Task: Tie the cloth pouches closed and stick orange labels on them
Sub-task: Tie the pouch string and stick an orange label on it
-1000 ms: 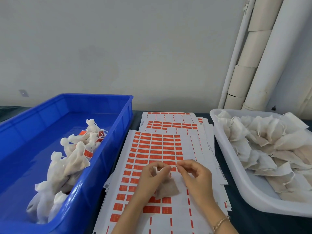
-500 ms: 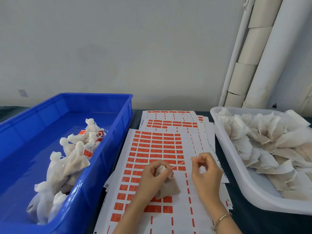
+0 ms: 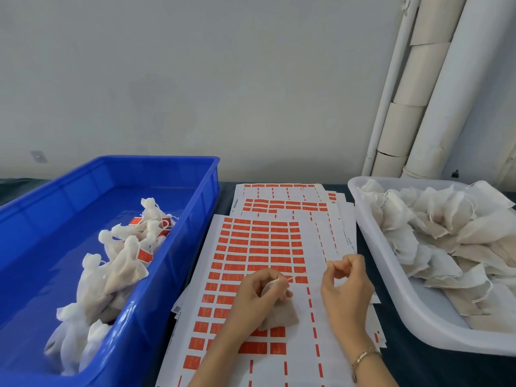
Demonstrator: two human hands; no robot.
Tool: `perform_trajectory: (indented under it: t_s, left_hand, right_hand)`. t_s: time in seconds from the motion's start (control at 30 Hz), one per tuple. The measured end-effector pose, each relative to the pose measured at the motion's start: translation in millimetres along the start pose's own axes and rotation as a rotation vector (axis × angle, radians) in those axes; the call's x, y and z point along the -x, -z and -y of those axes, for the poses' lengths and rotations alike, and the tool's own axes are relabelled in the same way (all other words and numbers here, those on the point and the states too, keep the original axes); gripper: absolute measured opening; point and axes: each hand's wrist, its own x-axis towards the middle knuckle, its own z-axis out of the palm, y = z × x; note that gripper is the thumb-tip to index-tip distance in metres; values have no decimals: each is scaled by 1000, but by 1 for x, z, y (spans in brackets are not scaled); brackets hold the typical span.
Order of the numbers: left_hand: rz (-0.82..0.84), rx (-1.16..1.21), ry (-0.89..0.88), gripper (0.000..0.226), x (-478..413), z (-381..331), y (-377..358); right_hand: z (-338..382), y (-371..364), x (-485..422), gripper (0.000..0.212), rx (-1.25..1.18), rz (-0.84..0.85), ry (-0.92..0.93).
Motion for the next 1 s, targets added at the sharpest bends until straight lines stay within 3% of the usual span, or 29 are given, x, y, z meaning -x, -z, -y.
perform_trajectory:
  t_s: [0.33, 0.53, 0.7, 1.0]
  left_hand:
    - [-2, -20, -80, 12, -3, 4, -1]
    - [10, 8, -49, 11, -3, 4, 0]
    - [61, -94, -16, 44, 2, 0, 0]
    - [118, -184, 30, 6, 5, -4, -5]
  right_hand:
    - [6, -3, 16, 46, 40, 563, 225]
    - [6, 1, 13, 27, -18, 453, 182]
    - [3, 4, 11, 27, -126, 350, 102]
    - [0, 7, 6, 21, -234, 209, 31]
